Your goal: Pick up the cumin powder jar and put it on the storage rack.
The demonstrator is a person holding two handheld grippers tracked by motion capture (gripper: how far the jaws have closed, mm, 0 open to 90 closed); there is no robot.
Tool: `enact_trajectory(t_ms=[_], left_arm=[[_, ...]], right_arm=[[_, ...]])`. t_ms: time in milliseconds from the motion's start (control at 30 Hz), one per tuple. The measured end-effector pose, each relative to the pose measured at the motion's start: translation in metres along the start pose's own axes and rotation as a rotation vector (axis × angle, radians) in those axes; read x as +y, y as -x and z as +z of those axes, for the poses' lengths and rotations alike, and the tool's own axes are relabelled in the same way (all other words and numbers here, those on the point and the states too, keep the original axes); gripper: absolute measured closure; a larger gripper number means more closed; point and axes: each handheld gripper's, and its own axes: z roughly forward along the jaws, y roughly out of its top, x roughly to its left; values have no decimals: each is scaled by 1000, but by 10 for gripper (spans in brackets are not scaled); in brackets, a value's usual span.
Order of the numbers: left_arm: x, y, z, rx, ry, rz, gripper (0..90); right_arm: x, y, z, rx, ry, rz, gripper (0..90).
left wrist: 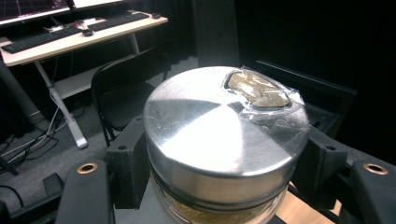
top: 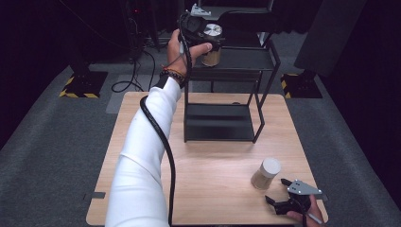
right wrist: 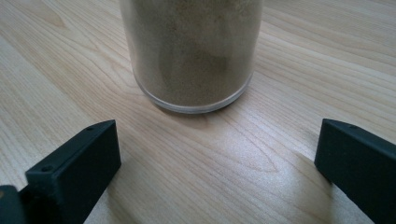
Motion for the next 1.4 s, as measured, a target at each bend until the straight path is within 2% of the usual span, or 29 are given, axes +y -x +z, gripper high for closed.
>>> enact_trajectory(t_ms=[333, 367, 433, 500, 767, 1000, 1167, 1200, 1400], left_arm=[[4, -9, 19, -2, -7, 2, 317], [5, -9, 23, 14, -12, 13, 317], [5, -10, 25, 15, -16, 15, 318], [1, -14, 29, 17, -13, 1, 317], [-3, -17, 39, 16, -29, 9, 317], [-6, -15, 43, 20, -20, 12, 317], [-14, -17, 44, 11, 7, -17, 312], [-16, -13, 44, 32, 14, -12, 290], [-16, -13, 43, 19, 15, -7, 258]], right_arm=[[0, 0, 0, -2, 0, 2, 0], [0, 0, 0, -2, 0, 2, 0], [0, 0, 0, -2, 0, 2, 0], [0, 0, 0, -2, 0, 2, 0], [0, 0, 0, -2, 0, 2, 0], [0, 0, 0, -3, 0, 3, 0], [0, 0, 0, -4, 0, 3, 0], [0, 0, 0, -3, 0, 3, 0], [0, 0, 0, -3, 0, 3, 0]])
